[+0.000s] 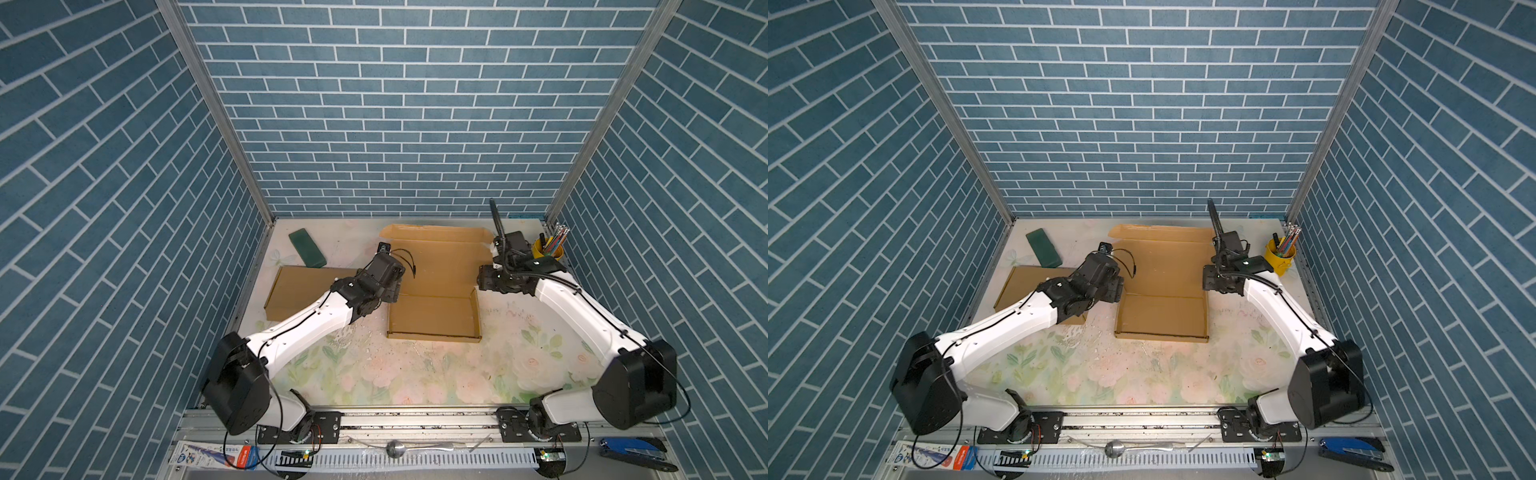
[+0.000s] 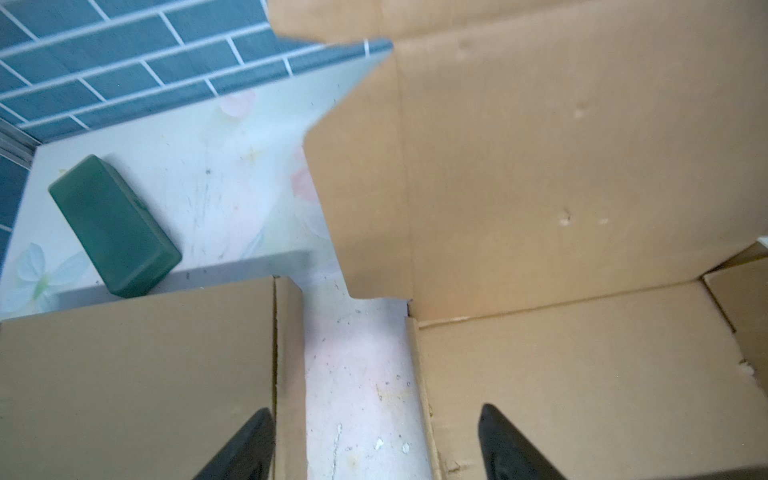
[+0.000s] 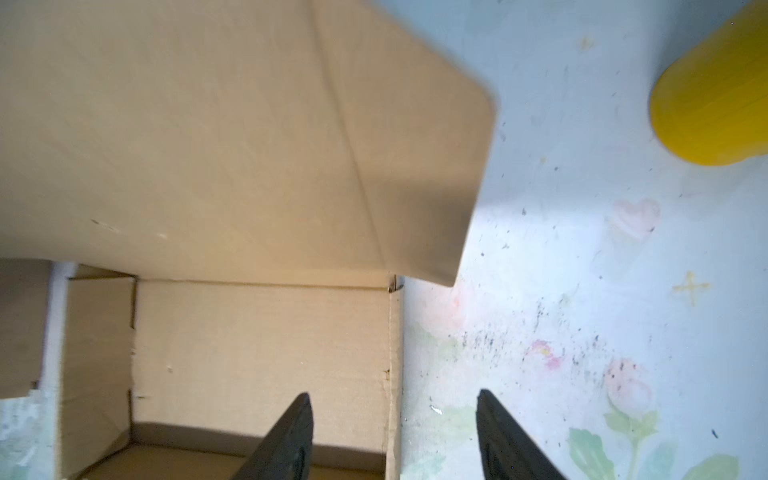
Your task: Fold the paper box
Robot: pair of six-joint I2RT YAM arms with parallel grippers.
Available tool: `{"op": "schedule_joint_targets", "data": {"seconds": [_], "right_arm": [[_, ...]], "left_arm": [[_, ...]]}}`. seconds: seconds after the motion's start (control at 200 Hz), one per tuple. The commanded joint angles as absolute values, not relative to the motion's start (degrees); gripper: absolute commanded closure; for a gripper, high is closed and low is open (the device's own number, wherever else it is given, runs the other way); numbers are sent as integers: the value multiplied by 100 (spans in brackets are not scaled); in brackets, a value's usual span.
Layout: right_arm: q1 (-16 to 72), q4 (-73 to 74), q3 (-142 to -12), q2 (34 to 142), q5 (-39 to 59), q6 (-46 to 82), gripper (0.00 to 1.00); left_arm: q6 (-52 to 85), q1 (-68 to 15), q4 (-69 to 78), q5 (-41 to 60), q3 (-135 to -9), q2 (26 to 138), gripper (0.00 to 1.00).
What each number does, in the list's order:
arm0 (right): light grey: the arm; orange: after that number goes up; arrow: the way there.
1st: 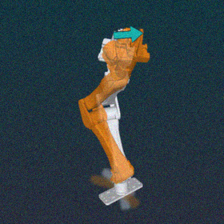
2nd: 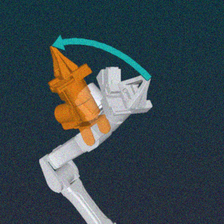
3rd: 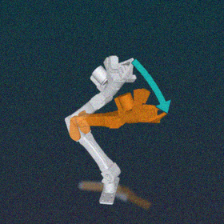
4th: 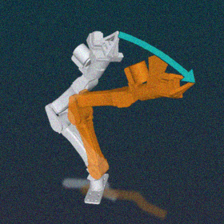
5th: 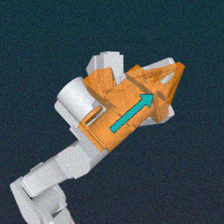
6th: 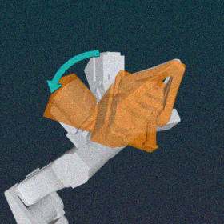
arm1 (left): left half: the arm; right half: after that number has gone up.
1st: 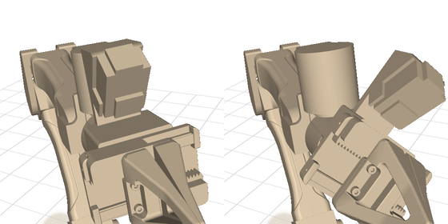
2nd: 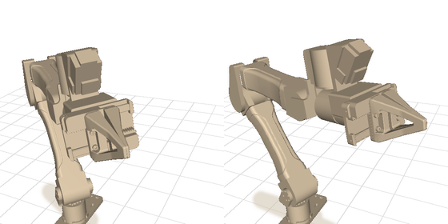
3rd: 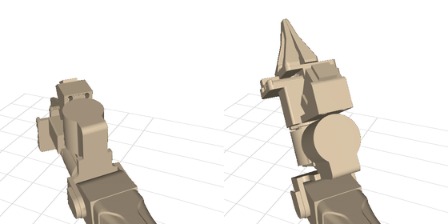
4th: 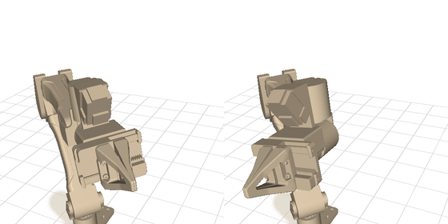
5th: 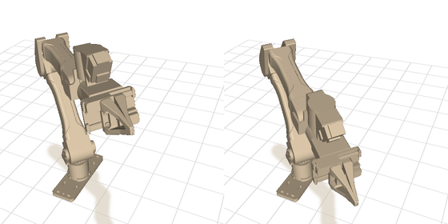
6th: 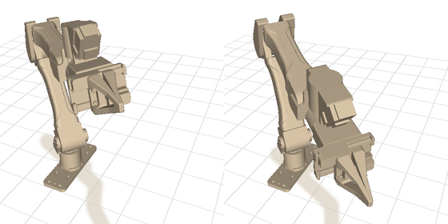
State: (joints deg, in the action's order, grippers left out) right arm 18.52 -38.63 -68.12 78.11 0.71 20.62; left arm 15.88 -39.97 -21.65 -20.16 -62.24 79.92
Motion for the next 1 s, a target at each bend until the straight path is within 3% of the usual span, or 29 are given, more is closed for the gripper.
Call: {"op": "schedule_joint_targets", "data": {"seconds": [0.0,0.21,0.31,0.49,0.995], "right_arm": [[1403,-3320,-6794,7488,893,1531,38],[392,-1818,-6375,7237,2269,786,34],[-18,-1308,-6221,7413,3344,281,32],[-466,-1638,-6726,8099,4333,-249,32],[-369,-2436,-7426,9367,5010,-1045,37]], "left_arm": [[837,-3542,-1325,-1354,-6045,7798,16],[844,-2041,-544,1547,-6311,8198,20],[572,-1718,-608,2422,-6721,8626,22],[465,-1065,-794,3697,-7300,9387,25],[-268,-975,-1559,4356,-8112,10378,31]]}}
